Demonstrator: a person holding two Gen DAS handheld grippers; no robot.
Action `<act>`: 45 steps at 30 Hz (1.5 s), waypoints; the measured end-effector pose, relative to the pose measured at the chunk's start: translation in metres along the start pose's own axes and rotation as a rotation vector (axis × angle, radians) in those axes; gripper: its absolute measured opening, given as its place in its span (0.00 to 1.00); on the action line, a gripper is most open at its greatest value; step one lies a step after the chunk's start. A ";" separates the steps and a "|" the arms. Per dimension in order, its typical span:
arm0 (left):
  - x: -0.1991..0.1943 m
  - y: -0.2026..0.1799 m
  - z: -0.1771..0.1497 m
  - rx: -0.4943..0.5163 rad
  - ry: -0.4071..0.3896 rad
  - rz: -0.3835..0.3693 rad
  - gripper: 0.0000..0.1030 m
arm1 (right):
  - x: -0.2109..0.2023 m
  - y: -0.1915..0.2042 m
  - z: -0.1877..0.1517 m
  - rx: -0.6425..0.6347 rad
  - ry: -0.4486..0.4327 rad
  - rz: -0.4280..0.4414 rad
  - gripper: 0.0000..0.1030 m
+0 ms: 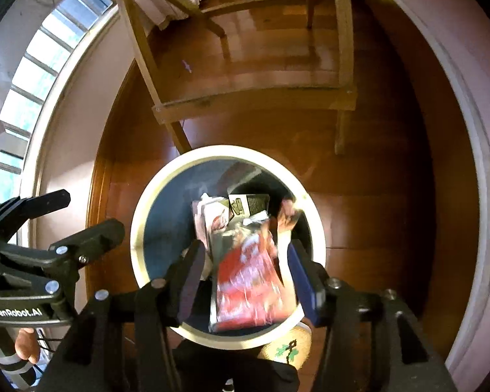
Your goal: Collect trash
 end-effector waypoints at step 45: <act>-0.505 -0.052 0.084 -0.035 -0.449 0.024 0.99 | -0.470 0.048 0.106 0.057 -0.367 0.009 0.51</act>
Point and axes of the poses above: each gripper's, at about its wrist camera, not at the fingertips, and x roughly the way its jaws point, y to its left, z to its top, the point moved 8 cm from there along x, roughly the way its jaws point, and after that the axes turned 11 degrees about -z, right-handed, at the moved point
